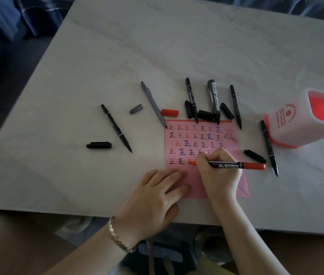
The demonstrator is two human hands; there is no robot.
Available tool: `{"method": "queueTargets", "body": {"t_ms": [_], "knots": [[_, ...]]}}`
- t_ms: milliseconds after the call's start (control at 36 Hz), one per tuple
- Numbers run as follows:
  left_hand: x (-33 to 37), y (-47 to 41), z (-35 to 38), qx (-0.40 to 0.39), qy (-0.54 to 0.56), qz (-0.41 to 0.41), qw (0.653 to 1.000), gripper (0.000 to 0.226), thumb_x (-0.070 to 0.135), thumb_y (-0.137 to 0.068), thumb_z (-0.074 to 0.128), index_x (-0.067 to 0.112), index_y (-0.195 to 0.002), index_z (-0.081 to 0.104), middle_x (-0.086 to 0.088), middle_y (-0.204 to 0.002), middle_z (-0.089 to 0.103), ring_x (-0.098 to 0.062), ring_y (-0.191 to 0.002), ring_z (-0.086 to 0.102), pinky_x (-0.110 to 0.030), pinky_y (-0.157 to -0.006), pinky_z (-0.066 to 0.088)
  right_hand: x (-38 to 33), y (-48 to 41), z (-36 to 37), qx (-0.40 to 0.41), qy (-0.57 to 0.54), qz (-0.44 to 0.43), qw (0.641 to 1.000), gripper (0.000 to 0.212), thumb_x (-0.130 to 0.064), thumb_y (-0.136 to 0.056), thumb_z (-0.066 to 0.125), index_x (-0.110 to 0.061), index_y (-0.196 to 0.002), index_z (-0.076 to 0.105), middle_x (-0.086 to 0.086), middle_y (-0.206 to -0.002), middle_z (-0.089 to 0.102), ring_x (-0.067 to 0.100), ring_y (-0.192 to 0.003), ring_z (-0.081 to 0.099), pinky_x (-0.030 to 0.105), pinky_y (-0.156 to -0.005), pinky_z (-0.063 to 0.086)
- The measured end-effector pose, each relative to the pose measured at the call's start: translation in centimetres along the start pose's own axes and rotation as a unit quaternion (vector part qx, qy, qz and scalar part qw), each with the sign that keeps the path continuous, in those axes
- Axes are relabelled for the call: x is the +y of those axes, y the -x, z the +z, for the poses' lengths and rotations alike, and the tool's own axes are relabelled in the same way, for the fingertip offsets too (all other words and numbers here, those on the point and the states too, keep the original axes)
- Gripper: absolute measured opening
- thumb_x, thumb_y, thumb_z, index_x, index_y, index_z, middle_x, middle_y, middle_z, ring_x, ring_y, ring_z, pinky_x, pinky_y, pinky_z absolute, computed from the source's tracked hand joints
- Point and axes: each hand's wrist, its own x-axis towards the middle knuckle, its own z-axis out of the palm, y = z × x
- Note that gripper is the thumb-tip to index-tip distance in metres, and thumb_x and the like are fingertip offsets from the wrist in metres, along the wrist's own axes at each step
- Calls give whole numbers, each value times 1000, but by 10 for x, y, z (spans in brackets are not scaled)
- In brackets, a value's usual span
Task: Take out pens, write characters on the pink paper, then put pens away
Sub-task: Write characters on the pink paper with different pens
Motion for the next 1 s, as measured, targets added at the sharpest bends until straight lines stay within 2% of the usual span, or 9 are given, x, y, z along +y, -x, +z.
{"method": "queueTargets", "body": {"t_ms": [111,194,361,444,583,694,778,889,1000], "knots": [[0,0,0,0,-2,0,1000,36,25,-78,47,25,-113,55,-3,-126,56,-19,-118,44,-32,-97,32,0,1,-1,1,-8,-1,1000,27,-4,-71,63,-6,-50,45,-7,-44,42,8,-47,45,8,-44,33],[0,0,0,-2,-1,-1,1000,36,26,-78,47,26,-114,53,-3,-127,56,-18,-118,44,-32,-98,32,0,1,-1,-11,-6,-5,1000,26,-9,-70,62,-5,-50,46,-1,-44,45,15,-49,47,13,-43,35],[0,1,-1,0,-3,2,1000,36,25,-78,47,25,-113,54,-3,-126,57,-18,-118,43,-32,-97,31,-3,1,-1,26,3,16,1000,27,-1,-69,61,0,-49,44,-4,-42,40,7,-44,41,8,-41,31],[0,0,-1,-2,-4,2,1000,36,25,-78,46,25,-113,55,-4,-125,57,-19,-117,43,-32,-97,31,-4,1,-1,47,11,31,998,30,7,-69,62,-2,-48,42,-1,-41,38,8,-44,39,9,-40,30],[0,0,-1,2,-3,2,1000,36,26,-78,46,25,-113,54,-3,-125,57,-18,-118,43,-32,-97,31,-4,1,-2,50,14,36,998,28,8,-68,61,-1,-49,44,0,-41,39,8,-44,41,9,-40,31],[0,1,0,1,-4,2,1000,36,26,-78,45,25,-113,54,-3,-126,57,-19,-118,43,-33,-97,31,-10,-1,-3,58,-42,65,995,21,4,-75,64,-3,-60,52,-4,-50,48,-1,-47,50,6,-46,37],[0,1,0,-2,-11,5,1000,35,28,-78,46,25,-112,55,-3,-126,57,-19,-119,43,-33,-97,31,-15,-4,-6,52,-99,121,986,12,-9,-80,66,-5,-75,56,-4,-59,55,-4,-50,55,6,-49,41],[0,1,-1,-6,-17,2,1000,34,28,-80,45,27,-113,53,1,-127,56,-15,-121,42,-33,-98,32,-16,-23,-15,-23,-123,171,977,22,-19,-81,65,-13,-63,56,-11,-43,57,-4,-40,49,5,-45,37],[3,0,-3,4,-18,7,1000,36,25,-81,45,24,-115,54,1,-126,57,-14,-121,42,-30,-101,31,-28,-57,-32,-179,-151,172,957,14,-6,-87,55,-16,-79,61,-5,-60,62,-3,-48,53,9,-52,46]]}}
